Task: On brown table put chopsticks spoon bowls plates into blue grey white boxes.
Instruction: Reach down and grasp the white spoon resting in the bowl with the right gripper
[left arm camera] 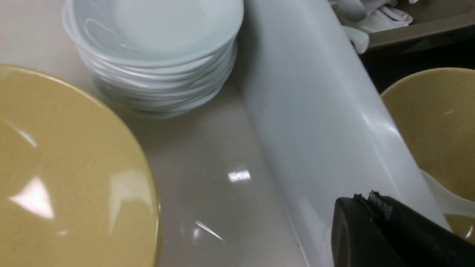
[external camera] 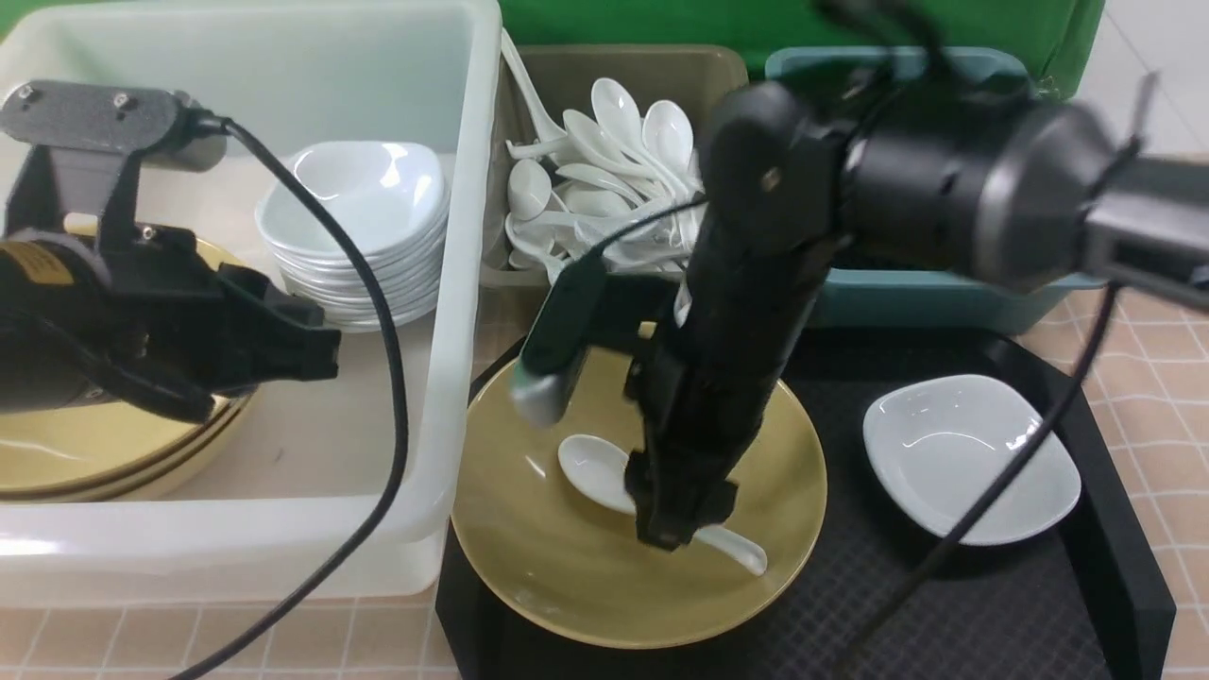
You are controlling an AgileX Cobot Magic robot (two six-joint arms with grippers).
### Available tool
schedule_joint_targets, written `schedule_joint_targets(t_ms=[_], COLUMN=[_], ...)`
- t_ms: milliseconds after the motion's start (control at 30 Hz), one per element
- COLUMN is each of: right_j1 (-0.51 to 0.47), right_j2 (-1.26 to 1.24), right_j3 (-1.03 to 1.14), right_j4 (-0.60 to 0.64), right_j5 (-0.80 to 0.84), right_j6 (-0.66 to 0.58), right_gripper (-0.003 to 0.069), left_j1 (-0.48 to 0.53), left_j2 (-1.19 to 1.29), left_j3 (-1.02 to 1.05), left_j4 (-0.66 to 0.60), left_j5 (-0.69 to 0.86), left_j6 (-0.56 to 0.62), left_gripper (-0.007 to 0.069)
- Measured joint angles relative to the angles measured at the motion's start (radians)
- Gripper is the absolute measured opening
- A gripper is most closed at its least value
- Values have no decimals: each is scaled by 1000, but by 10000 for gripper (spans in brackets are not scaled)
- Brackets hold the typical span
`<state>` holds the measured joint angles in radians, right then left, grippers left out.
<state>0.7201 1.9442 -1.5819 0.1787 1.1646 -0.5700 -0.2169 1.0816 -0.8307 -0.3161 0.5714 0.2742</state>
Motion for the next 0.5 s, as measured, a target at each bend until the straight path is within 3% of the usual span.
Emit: schedule_joint_targets(t_ms=[333,400,500], right_j1=[1,1,1], right_j2=[111,112,107], right_j3=[0,-10,-54], right_j4=[-98,-102,-108], right_j5=[-24,-11,20], right_j6=[114,124,125], right_gripper=[456,397,227], left_j1=[0,0,0], left_j2=[0,0,1], left_j3=[0,0,0], left_j4=[-131,-136,-139], left_j5=[1,1,1], left_j6=[154,157,157], left_gripper=[4,4,4])
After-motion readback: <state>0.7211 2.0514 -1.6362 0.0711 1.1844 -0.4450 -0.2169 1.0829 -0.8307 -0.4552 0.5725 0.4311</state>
